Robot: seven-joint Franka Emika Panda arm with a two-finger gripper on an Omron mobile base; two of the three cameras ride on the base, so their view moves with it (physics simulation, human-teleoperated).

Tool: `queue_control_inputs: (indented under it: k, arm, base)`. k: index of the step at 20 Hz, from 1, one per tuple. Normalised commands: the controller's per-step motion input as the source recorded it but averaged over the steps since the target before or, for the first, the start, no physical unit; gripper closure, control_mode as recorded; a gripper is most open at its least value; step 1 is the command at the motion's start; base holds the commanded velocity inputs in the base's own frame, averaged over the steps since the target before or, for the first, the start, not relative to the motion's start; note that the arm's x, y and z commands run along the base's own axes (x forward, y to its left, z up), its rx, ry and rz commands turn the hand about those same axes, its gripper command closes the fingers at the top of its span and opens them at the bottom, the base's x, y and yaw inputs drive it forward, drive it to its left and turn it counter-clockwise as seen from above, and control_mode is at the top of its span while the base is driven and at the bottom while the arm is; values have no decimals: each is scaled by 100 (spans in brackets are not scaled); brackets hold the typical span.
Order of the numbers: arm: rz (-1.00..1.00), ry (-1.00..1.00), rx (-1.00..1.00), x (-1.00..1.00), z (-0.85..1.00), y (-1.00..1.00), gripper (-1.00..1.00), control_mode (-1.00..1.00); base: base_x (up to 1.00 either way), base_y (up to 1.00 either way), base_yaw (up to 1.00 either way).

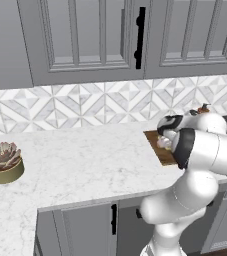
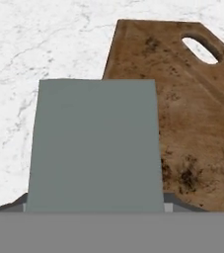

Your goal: Pick up the sponge from the counter and clean the cutting board by briefly scrubbing or pressing down on the cutting board. Once finished, release the sponge.

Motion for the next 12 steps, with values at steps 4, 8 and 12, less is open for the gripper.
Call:
queue_control_inputs:
  k: [4, 8, 12]
  arm:
    - [6, 0, 0, 0, 0, 52, 100, -100]
    - [4, 0, 0, 1, 0, 51, 100, -100]
    - [4, 0, 0, 11, -4, 55, 100, -100]
  base:
    - [0, 0, 0]
    - [0, 0, 0]
    - [0, 0, 0]
